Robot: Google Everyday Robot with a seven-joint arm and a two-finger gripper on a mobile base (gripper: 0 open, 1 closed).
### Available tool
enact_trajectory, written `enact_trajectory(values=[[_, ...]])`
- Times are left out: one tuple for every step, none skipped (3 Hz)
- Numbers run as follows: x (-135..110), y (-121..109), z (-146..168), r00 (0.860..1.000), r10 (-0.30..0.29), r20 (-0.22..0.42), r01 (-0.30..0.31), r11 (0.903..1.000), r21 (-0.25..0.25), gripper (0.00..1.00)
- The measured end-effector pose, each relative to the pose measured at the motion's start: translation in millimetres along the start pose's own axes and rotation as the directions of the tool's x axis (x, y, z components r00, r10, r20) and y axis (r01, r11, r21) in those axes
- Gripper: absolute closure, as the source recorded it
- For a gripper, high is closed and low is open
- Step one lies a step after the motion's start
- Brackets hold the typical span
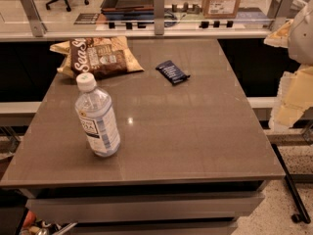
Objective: Pick brown chip bag
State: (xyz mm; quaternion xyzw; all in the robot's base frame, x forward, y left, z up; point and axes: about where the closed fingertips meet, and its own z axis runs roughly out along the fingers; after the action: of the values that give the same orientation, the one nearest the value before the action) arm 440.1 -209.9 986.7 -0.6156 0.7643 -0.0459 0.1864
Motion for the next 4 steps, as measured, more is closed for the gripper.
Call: enact_trajectory(values=[[-14.6,-4.4,0.7,0.993,-0.102,0.061,0.099,0.9941,0.044,0.00],[-37.8,-18.7,7.2,0.968,-0.219,0.122,0.204,0.9712,0.123,0.00],[-68.0,-36.2,21.6,0.940,-0.284,0.191,0.244,0.9476,0.206,0.00],[-102.7,-53.1,37.5,0.921,-0.306,0.240,0.233,0.9292,0.287,0.00]])
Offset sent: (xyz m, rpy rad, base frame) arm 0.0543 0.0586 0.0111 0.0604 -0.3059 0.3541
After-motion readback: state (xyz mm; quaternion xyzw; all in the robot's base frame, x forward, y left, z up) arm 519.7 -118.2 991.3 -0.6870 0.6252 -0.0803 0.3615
